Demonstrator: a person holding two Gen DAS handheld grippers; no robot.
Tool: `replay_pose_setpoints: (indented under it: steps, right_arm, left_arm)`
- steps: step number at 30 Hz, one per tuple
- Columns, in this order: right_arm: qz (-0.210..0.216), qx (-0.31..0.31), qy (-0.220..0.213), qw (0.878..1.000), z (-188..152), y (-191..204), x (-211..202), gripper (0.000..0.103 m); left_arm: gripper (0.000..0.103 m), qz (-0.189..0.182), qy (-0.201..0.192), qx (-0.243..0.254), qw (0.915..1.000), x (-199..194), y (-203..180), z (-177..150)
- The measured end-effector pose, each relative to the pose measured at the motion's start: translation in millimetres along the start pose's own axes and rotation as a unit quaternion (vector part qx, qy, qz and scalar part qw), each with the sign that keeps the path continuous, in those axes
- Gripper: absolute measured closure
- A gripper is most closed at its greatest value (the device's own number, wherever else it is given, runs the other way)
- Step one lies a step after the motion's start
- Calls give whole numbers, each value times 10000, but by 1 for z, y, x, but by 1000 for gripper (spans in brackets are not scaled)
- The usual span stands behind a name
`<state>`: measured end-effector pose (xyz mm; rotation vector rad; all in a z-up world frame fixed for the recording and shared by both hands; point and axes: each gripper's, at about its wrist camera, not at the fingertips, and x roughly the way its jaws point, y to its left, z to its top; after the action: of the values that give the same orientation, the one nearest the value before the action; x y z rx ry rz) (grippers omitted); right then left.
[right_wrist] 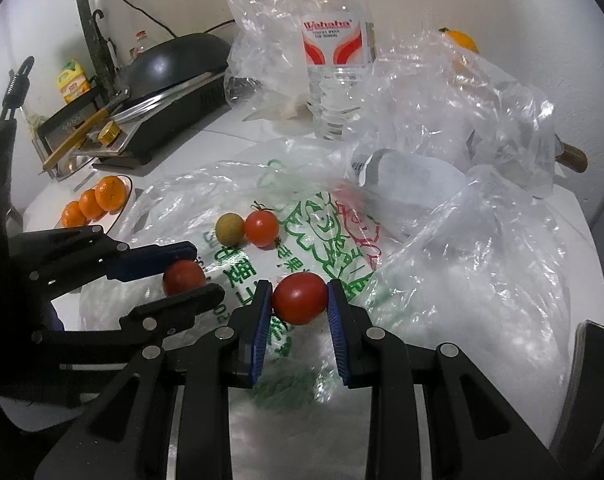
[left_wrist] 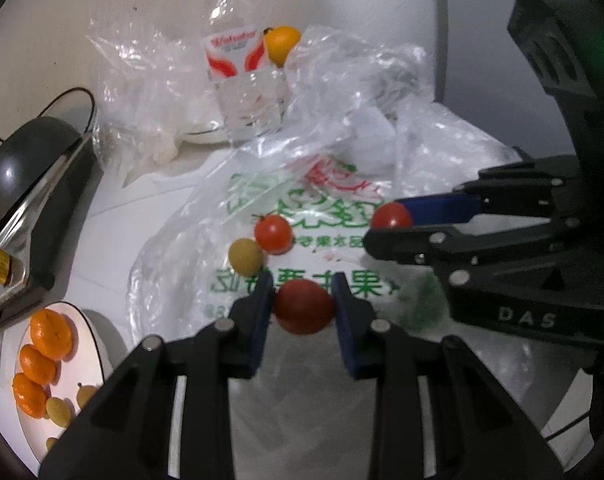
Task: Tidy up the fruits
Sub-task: 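Lift both cherry tomatoes and carry them toward the white plate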
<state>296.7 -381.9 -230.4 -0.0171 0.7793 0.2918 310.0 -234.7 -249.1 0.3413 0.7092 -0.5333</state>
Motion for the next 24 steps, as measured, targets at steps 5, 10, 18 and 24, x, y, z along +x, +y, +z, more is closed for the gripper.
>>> replay_pose_setpoints:
  steps: [5, 10, 18, 24]
  right_arm:
    - [-59, -24, -69, 10000, -2, 8, -13, 74]
    - [-122, -55, -124, 9998, -5, 17, -25, 74]
    - [-182, -125, -208, 9995, -9, 35, -42, 74]
    - [-187, -222, -245, 9993, -8, 54, -48, 73]
  left_arm:
    - [73, -47, -132, 11, 9999, -17, -5, -2]
    - [73, -119, -249, 59, 9996, -32, -8, -4]
    - [72, -101, -413, 28, 9991, -56, -3, -11]
    - [72, -54, -523, -1, 9986, -72, 4, -17]
